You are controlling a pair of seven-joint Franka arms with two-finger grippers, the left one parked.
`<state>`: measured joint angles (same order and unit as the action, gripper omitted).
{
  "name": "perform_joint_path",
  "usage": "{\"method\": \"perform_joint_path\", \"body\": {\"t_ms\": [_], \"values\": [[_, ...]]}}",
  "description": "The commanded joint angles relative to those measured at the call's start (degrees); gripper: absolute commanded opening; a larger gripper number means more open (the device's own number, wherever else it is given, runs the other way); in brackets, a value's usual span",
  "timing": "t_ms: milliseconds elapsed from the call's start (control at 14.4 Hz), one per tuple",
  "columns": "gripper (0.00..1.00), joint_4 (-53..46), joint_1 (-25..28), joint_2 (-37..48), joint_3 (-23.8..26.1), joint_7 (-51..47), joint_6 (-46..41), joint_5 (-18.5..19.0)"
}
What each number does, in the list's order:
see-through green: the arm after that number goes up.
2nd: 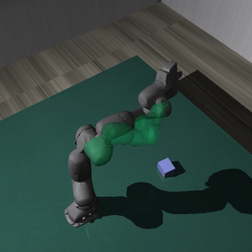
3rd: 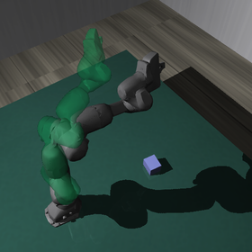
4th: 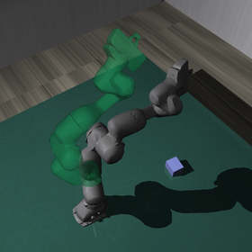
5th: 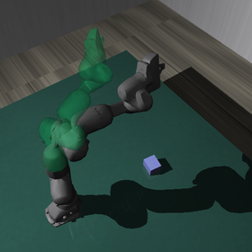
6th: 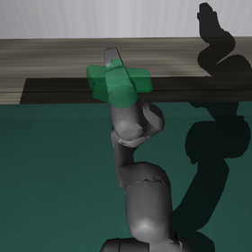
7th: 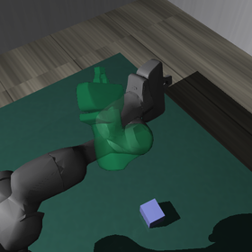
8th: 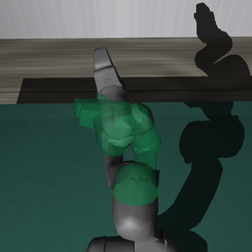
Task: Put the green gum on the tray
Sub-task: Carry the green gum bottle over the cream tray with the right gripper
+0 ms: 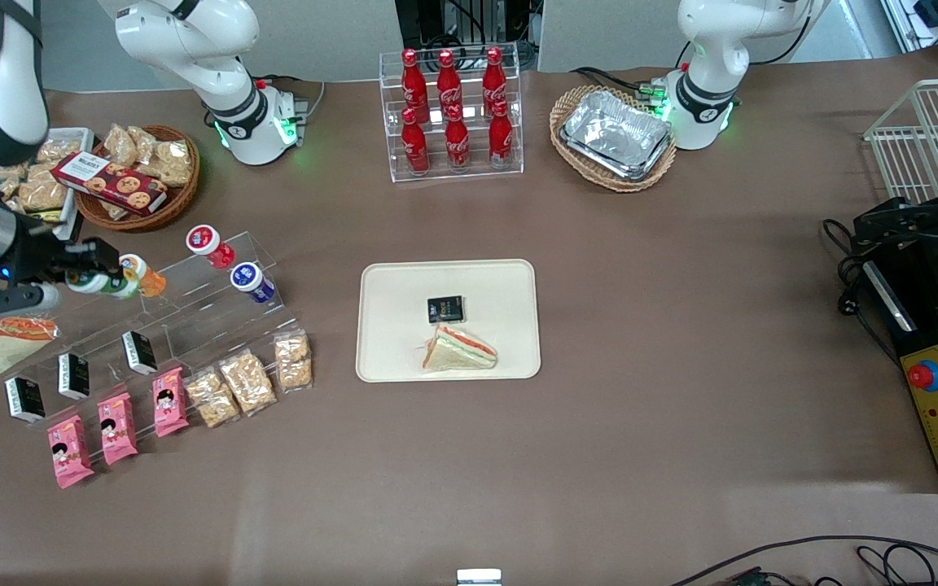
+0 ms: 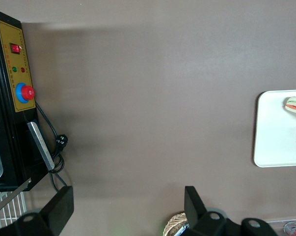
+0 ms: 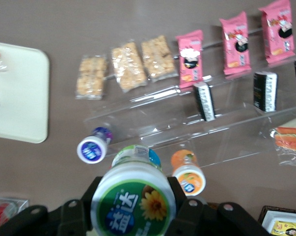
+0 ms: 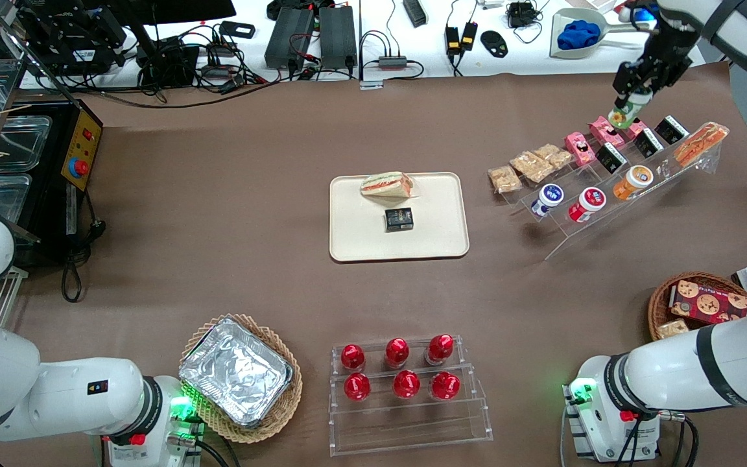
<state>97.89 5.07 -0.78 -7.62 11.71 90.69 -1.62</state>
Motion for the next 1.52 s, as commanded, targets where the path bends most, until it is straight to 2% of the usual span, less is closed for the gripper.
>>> {"method": "perform_joint_path", "body": {"t_ms": [0,69,277,554,831,1038,1454], "values": [[0.49,-3.15,3.63,-0.72,3.21,-7.44,-2.98,-6.00],[0.49,-3.06,5.20,-1.15,4.35,-12.79,-2.28,-7.34],[0.49,-1.40,14.32,-3.26,5.33,-27.30,3.94,-6.82],[0.49,5.27,24.44,-7.83,5.33,-40.16,18.69,-6.38],[0.49,18.00,28.15,-10.03,5.42,-42.03,37.49,-5.06],[0.49,23.56,29.82,-13.45,5.42,-42.03,48.23,-5.06],[0.50,24.28,31.58,-21.63,5.42,-42.20,54.50,-5.06]]}}
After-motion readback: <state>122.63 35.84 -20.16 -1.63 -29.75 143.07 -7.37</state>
